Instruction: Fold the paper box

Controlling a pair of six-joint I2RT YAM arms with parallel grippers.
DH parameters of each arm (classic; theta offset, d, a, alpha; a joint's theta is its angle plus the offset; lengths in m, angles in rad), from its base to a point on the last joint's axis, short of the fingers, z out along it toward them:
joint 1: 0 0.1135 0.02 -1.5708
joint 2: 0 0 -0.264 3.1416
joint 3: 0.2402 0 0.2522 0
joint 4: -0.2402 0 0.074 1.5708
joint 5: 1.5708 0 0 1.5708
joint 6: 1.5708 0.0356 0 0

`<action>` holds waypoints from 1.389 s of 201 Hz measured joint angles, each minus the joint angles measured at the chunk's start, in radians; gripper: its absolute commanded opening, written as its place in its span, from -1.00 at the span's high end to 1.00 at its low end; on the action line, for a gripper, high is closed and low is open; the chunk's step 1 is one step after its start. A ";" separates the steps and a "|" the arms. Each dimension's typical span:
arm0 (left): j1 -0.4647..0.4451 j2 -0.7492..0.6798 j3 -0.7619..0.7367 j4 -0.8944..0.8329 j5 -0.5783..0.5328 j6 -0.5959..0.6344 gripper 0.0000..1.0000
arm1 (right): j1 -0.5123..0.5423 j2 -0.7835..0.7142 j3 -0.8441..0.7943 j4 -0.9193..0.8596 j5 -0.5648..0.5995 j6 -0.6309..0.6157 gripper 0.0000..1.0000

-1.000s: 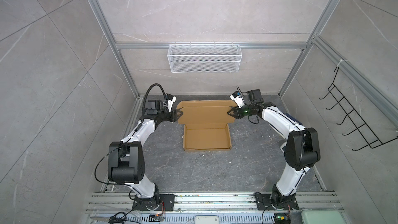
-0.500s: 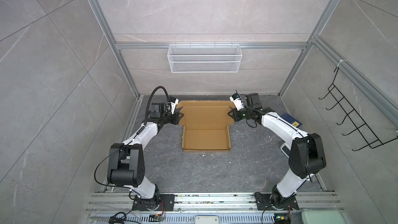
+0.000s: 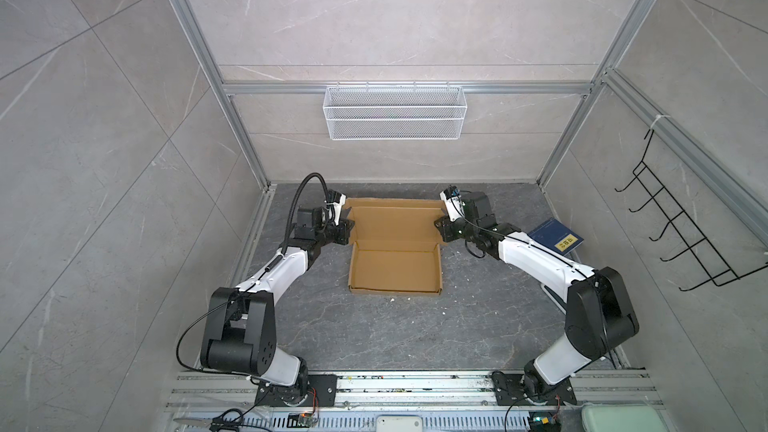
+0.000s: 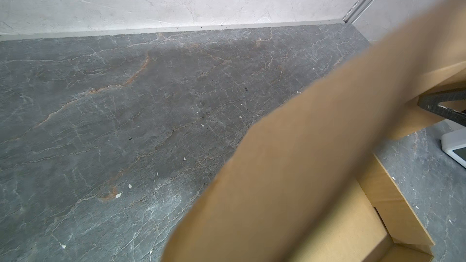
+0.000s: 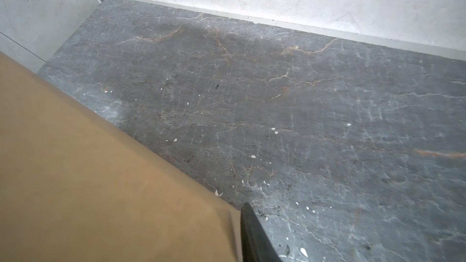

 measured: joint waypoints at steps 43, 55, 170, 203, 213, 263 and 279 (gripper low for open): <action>-0.012 -0.027 -0.023 0.005 -0.020 0.001 0.75 | 0.002 -0.008 0.009 -0.045 0.063 -0.046 0.32; -0.013 -0.027 -0.023 0.005 -0.024 0.001 0.75 | 0.002 -0.010 0.014 -0.064 0.077 -0.067 0.32; -0.023 -0.043 -0.023 -0.008 -0.063 0.001 0.79 | 0.019 -0.023 0.024 -0.107 0.133 -0.075 0.62; -0.053 -0.068 -0.037 0.003 -0.105 -0.008 0.80 | 0.039 -0.038 0.016 -0.112 0.163 0.041 0.66; -0.063 -0.075 -0.049 0.011 -0.121 -0.017 0.80 | 0.052 -0.044 0.006 -0.112 0.184 0.080 0.66; -0.112 -0.097 -0.085 0.033 -0.206 -0.057 0.80 | 0.131 -0.059 -0.032 -0.103 0.305 0.239 0.66; -0.124 -0.109 -0.105 0.047 -0.226 -0.065 0.80 | 0.151 -0.070 -0.047 -0.099 0.344 0.274 0.66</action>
